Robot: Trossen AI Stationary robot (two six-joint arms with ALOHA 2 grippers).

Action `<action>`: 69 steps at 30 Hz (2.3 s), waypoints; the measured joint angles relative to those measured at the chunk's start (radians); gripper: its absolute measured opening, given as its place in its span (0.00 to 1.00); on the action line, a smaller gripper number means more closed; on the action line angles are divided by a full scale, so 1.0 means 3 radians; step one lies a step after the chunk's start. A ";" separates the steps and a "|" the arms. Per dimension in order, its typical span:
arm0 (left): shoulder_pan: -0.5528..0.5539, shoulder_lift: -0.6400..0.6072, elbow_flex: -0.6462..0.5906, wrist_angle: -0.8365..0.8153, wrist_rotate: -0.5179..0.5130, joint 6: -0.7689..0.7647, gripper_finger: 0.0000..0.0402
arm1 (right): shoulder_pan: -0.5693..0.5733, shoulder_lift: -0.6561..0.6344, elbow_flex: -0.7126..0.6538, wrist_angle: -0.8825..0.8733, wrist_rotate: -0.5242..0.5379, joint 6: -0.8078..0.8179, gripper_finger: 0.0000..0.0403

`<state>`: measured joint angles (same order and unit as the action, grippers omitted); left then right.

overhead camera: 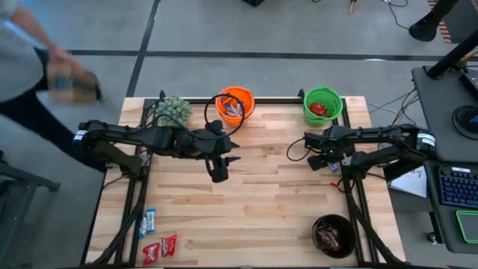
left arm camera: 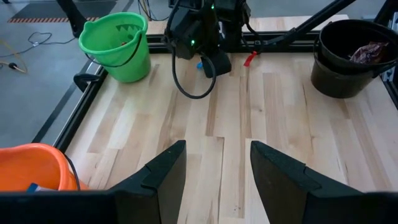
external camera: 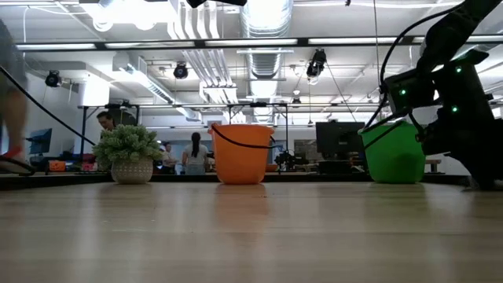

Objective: Organize candy in baskets
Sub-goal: Put the white chocolate bar into the orange bucket

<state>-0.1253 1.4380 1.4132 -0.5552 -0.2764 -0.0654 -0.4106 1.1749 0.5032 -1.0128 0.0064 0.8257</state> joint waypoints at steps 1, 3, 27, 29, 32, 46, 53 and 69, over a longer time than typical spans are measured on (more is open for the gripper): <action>0.0000 0.0000 0.0000 0.0000 0.0000 0.0000 0.40 | -0.0003 0.0067 0.0007 0.0004 0.0000 0.0011 0.35; 0.0000 0.0000 0.0000 0.0000 -0.0001 0.0000 0.40 | -0.0003 0.0201 0.0010 0.0008 -0.0012 0.0014 0.34; 0.0000 -0.0001 0.0000 -0.0046 -0.0003 0.0046 0.40 | -0.0006 -0.0049 0.0312 -0.0461 -0.0049 -0.0137 0.03; -0.0001 -0.0001 0.0000 -0.0097 -0.0003 0.0071 0.40 | -0.0006 -0.0184 0.0408 -0.0539 -0.0050 -0.0137 0.03; 0.0000 -0.0002 0.0001 -0.0168 -0.0004 0.0076 0.40 | -0.0006 -0.0392 0.0589 -0.0598 -0.0049 -0.0137 0.03; 0.0031 -0.0025 0.0000 -0.0527 -0.0203 0.0113 0.40 | -0.0148 -0.0660 0.1614 -0.0641 0.0403 -0.0556 0.03; 0.0037 -0.0025 0.0001 -0.0733 -0.0276 -0.0005 0.40 | -0.0622 -0.0464 0.2057 -0.0648 0.0607 -0.1022 0.03; 0.0059 -0.0039 0.0001 -0.1451 -0.0776 -0.0545 0.40 | -0.1660 0.0135 0.2738 -0.0649 0.0593 -0.2012 0.03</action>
<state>-0.1077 1.4261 1.4136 -0.9905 -0.5092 -0.2290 -0.9085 1.2155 1.3245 -1.2075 0.1844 0.2222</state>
